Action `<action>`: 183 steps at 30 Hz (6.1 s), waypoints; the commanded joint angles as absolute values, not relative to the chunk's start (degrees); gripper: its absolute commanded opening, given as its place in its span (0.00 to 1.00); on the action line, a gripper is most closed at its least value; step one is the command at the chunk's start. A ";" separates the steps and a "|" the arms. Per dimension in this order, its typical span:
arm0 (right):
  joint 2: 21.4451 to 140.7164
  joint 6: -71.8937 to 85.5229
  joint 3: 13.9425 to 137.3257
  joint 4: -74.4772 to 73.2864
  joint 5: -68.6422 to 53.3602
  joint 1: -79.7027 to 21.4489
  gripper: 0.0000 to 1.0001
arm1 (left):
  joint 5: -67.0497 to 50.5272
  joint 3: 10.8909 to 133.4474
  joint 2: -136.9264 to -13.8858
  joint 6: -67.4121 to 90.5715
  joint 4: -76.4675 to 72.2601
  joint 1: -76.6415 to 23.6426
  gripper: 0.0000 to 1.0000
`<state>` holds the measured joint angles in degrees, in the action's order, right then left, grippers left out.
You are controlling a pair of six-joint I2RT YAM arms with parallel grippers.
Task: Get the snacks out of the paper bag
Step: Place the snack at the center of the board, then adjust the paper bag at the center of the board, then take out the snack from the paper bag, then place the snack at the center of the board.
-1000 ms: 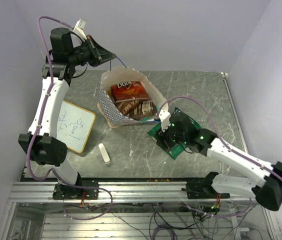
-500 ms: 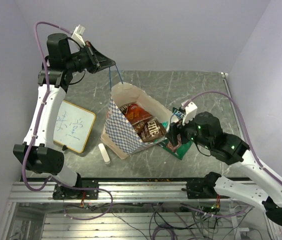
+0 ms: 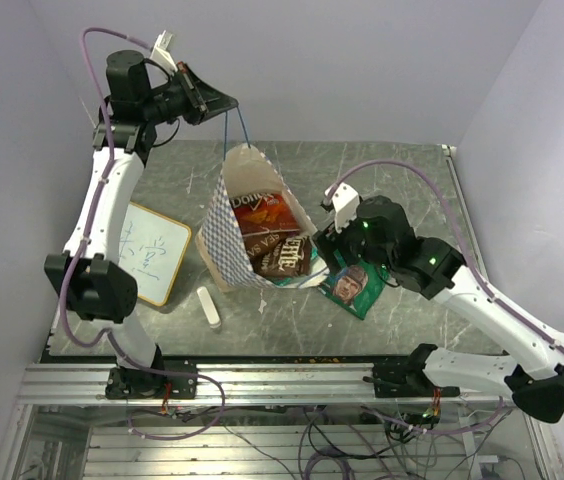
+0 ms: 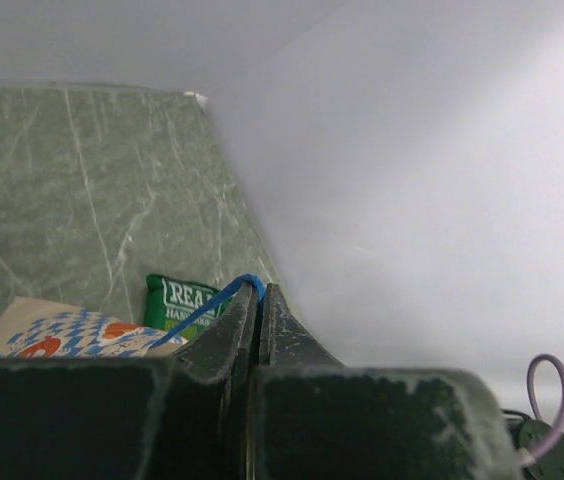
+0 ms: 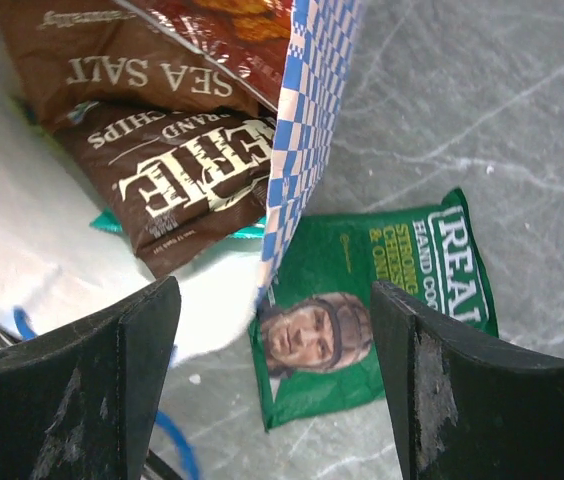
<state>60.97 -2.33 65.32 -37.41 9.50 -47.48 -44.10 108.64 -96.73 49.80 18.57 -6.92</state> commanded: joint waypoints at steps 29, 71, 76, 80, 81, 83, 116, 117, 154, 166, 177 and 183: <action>70.84 -44.48 75.93 -24.35 -15.60 -48.03 0.71 | -48.62 100.99 -89.25 56.31 -5.15 -6.50 0.07; 109.79 -54.37 84.29 -0.73 -8.95 -43.24 0.61 | -46.28 105.46 -89.63 47.58 9.42 -9.03 0.07; 111.10 -51.85 85.68 2.29 -5.13 -42.58 0.61 | -45.80 105.75 -89.57 45.67 11.24 -9.99 0.07; 112.37 -51.15 87.74 3.22 -3.09 -42.51 0.57 | -46.11 105.27 -89.47 45.80 11.03 -10.57 0.07; 112.55 -51.08 87.83 3.88 -3.08 -42.44 0.56 | -46.14 105.40 -89.54 45.74 11.00 -10.63 0.07; 112.78 -51.29 88.00 4.13 -3.33 -42.18 0.55 | -46.14 105.70 -89.60 45.63 11.04 -10.80 0.07; 108.70 -50.81 87.38 2.89 -13.19 -40.37 0.00 | -45.53 104.73 -90.08 49.39 9.99 -8.35 0.07; 107.97 -51.03 87.33 2.23 -13.84 -40.18 0.00 | -45.41 104.84 -90.16 49.39 10.19 -8.15 0.07; 67.75 -10.51 106.45 -41.06 -3.56 -39.94 0.00 | -38.71 109.05 -89.91 45.70 24.09 -6.54 0.07; 63.89 -21.67 85.16 -36.44 28.33 -38.95 0.00 | -39.25 112.93 -90.48 41.21 29.37 -6.33 0.07; 69.41 -28.13 68.83 -33.41 24.28 -31.68 0.00 | -39.93 112.37 -91.57 39.15 29.30 -6.24 0.07; 72.76 -28.24 71.06 -33.63 24.04 -31.06 0.00 | -41.78 111.99 -92.20 41.40 28.01 -6.25 0.07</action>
